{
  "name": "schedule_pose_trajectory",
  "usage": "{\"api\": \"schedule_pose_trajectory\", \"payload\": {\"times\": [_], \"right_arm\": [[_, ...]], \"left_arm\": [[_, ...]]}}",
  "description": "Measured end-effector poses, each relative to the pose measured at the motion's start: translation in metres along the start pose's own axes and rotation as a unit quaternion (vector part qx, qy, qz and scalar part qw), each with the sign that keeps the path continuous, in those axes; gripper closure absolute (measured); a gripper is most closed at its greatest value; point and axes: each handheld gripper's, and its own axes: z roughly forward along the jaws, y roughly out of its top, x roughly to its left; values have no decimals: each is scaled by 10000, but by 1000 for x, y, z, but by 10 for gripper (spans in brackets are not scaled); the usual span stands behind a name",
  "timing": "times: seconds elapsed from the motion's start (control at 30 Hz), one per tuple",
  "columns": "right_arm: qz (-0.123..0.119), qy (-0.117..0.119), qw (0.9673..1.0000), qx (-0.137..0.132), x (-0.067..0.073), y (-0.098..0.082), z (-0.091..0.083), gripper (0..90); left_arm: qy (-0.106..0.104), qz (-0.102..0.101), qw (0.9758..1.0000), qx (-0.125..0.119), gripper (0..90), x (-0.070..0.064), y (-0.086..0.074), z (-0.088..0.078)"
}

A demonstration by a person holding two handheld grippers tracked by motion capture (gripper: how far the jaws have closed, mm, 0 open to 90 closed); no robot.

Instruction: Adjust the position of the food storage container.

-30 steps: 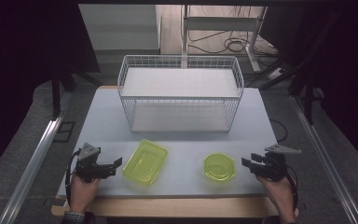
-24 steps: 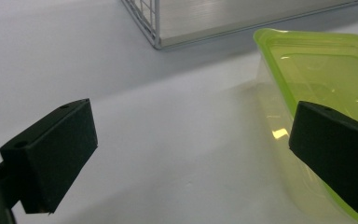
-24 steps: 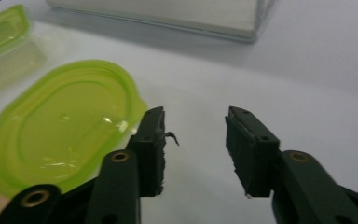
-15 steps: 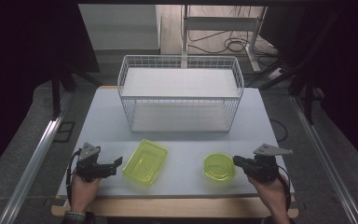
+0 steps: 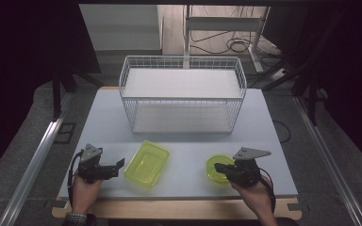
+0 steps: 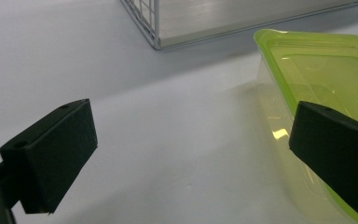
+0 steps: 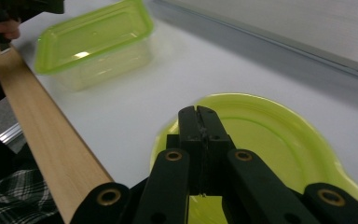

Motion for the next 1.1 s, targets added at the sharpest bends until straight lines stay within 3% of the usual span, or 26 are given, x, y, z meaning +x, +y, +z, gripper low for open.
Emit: {"api": "schedule_pose_trajectory", "payload": {"times": [0.47, 0.57, 0.83, 1.1], "right_arm": [[-247, 308, 9989, 247, 23, 9, 42, 887], [-315, 190, 9984, 440, 24, 8, 49, 887], [-193, 41, 9987, 473, 11, 2, 40, 887], [35, -263, 9986, 448, -10, -9, 20, 886]], "left_arm": [[10, -17, 10000, -12, 7, 1, 0, 0], [7, -5, 10000, -26, 7, 0, 0, -1], [-29, 5, 10000, 10, 9, 0, 1, -1], [-84, -17, 9999, 53, 14, -1, 1, -1]]}}
